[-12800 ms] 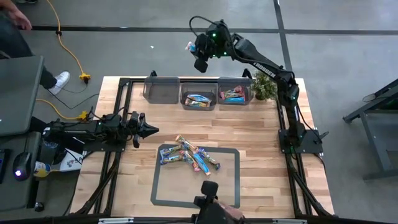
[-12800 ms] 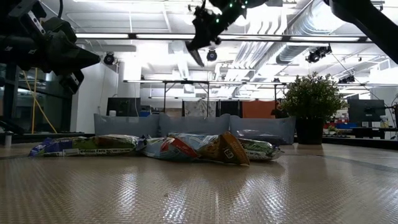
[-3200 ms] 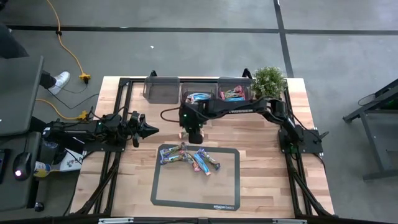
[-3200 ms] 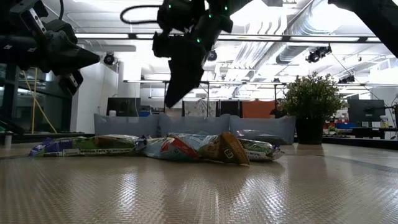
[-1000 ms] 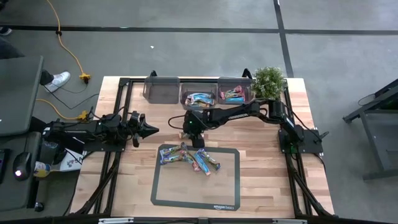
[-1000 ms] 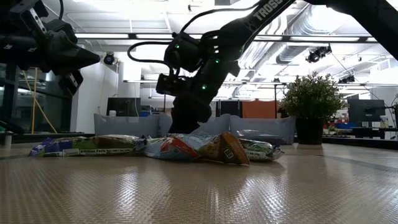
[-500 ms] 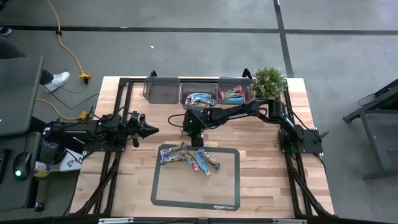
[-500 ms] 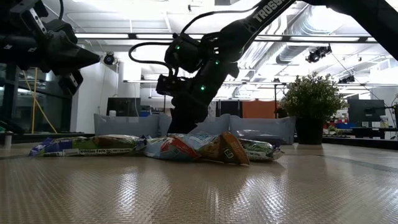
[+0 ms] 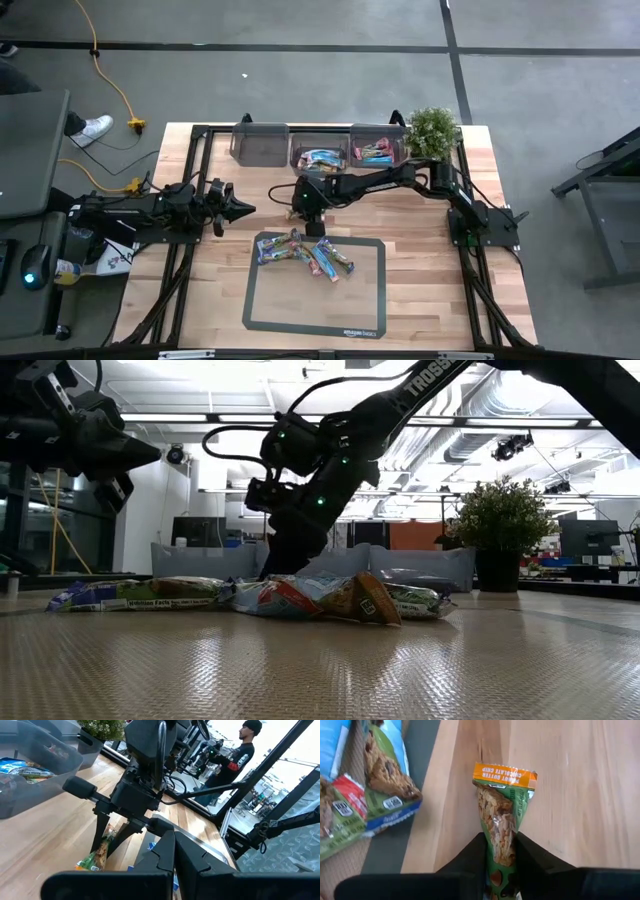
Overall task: Pick and place Granola Bars by type
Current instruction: Put the yellow granola bar into the center black bin
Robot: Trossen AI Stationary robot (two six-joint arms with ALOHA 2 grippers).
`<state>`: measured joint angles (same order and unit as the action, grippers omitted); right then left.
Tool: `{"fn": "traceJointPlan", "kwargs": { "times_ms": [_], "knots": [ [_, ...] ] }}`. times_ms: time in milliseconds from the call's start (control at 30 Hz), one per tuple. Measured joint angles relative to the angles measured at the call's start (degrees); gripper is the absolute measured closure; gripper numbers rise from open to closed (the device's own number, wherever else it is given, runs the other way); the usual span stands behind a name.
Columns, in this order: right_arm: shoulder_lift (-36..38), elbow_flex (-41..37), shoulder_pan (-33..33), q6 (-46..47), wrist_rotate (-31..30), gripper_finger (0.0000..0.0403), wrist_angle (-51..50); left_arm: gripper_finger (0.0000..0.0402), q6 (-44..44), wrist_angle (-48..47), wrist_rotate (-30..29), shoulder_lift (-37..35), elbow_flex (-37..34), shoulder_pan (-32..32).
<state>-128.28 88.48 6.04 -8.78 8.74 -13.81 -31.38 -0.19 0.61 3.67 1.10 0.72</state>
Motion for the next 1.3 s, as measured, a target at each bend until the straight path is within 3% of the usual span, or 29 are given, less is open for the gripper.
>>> {"fn": "traceJointPlan", "kwargs": {
  "times_ms": [633, 1300],
  "knots": [
    [-0.1, 9.9, 1.1, -0.2, -1.7, 0.0336, -0.9, 0.0401, 0.0, 0.0, 0.0, 0.0, 0.0, 0.0],
    [0.2, 34.2, 8.4, 1.3, -3.6, 0.0336, -3.8, 0.0401, 0.0, 0.0, 0.0, 0.0, 0.0, 0.0]
  ]
}}
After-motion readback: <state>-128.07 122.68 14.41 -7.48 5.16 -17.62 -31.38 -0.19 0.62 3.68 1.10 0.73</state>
